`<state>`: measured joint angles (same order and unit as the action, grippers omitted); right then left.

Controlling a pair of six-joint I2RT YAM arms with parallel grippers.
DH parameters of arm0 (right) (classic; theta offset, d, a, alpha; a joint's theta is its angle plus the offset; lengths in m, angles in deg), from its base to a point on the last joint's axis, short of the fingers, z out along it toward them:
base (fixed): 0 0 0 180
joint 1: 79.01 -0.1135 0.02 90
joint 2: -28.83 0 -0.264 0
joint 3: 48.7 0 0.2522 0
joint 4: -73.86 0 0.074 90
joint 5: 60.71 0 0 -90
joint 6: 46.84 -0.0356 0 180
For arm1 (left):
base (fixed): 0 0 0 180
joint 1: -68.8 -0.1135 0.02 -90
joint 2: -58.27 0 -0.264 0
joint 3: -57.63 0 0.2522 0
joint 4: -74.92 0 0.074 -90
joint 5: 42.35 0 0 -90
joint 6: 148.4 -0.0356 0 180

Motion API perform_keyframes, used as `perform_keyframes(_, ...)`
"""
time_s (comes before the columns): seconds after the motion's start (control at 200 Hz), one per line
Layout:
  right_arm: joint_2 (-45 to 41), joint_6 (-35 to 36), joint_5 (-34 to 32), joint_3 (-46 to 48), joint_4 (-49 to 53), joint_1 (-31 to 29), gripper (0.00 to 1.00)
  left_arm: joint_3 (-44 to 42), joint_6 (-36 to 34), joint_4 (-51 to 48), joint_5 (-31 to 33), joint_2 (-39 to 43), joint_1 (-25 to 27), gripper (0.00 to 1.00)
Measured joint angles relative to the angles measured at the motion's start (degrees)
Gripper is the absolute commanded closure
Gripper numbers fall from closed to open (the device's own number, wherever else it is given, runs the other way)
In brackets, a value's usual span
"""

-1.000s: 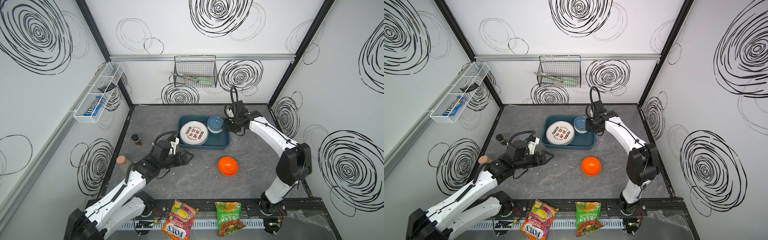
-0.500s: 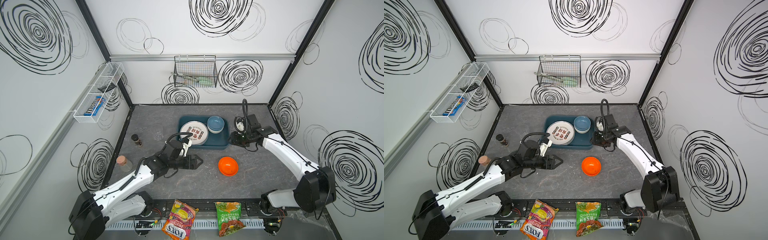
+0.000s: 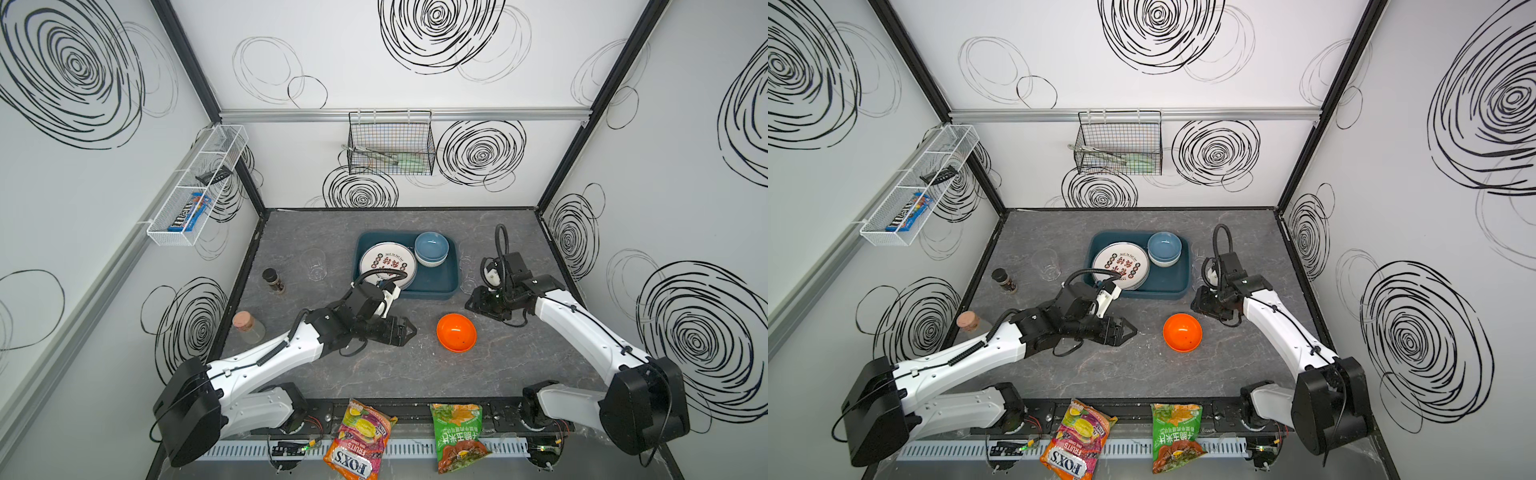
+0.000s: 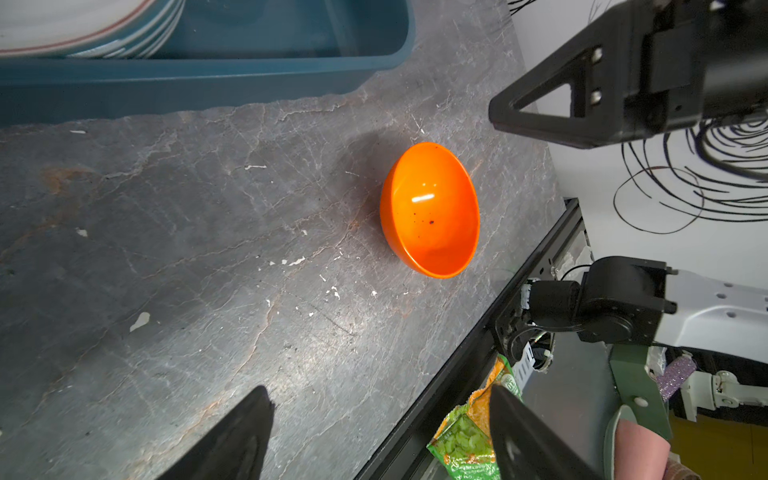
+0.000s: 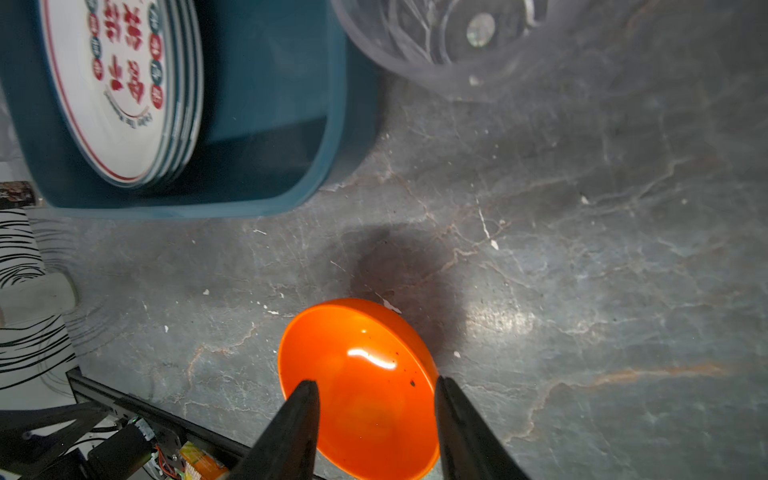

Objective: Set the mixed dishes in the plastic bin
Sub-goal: 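Close the right gripper on the orange bowl rim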

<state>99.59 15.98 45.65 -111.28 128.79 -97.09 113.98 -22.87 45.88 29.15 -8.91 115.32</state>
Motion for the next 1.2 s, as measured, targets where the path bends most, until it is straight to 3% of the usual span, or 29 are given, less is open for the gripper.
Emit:
perform_keyframes(0.44, 0.24, -2.60, 0.63, 8.09, -1.86, -0.07, 0.55, 0.13, -0.63, 0.00, 1.68, -1.31, 0.55, 0.15)
perform_keyframes(1.021, 4.59, -6.01, -2.12, 9.42, -6.10, -9.46, 0.89, 0.13, -0.61, 0.02, 2.54, -1.36, 0.72, 0.15)
perform_keyframes(1.201, 6.45, -6.25, -3.87, 7.52, -5.92, -12.98, 0.94, -0.09, -0.57, 0.11, 3.06, -1.29, 0.72, 0.15)
